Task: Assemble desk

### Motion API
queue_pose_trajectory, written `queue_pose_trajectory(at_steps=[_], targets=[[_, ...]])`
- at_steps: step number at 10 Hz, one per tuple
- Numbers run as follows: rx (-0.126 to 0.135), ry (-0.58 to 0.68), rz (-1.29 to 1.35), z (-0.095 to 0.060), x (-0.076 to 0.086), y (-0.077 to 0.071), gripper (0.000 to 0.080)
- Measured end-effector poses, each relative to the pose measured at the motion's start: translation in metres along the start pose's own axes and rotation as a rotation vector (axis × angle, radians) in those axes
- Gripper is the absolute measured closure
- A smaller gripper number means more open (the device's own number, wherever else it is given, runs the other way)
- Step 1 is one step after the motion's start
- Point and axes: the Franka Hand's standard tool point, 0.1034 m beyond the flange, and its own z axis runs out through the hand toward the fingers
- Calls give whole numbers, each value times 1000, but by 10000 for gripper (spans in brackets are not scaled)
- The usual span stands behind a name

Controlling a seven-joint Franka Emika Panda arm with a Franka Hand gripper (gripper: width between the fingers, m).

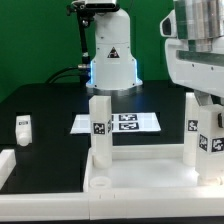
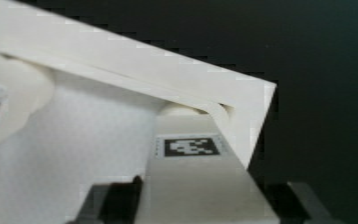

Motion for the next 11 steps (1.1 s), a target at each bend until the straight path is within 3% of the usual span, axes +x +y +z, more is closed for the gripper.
queue_pose_trajectory(at_steps=[2,4,5,6,9,11], targets=[[-4,5,-45,0,0,1,514],[-17,17,-347,0,3,2,467],[-19,17,-546,-3,6,1,258],[-36,24,-642,-5,4,2,184],[-41,26,-800,-4,6,3,151],[-97,57,-1286,-3,2,3,150]])
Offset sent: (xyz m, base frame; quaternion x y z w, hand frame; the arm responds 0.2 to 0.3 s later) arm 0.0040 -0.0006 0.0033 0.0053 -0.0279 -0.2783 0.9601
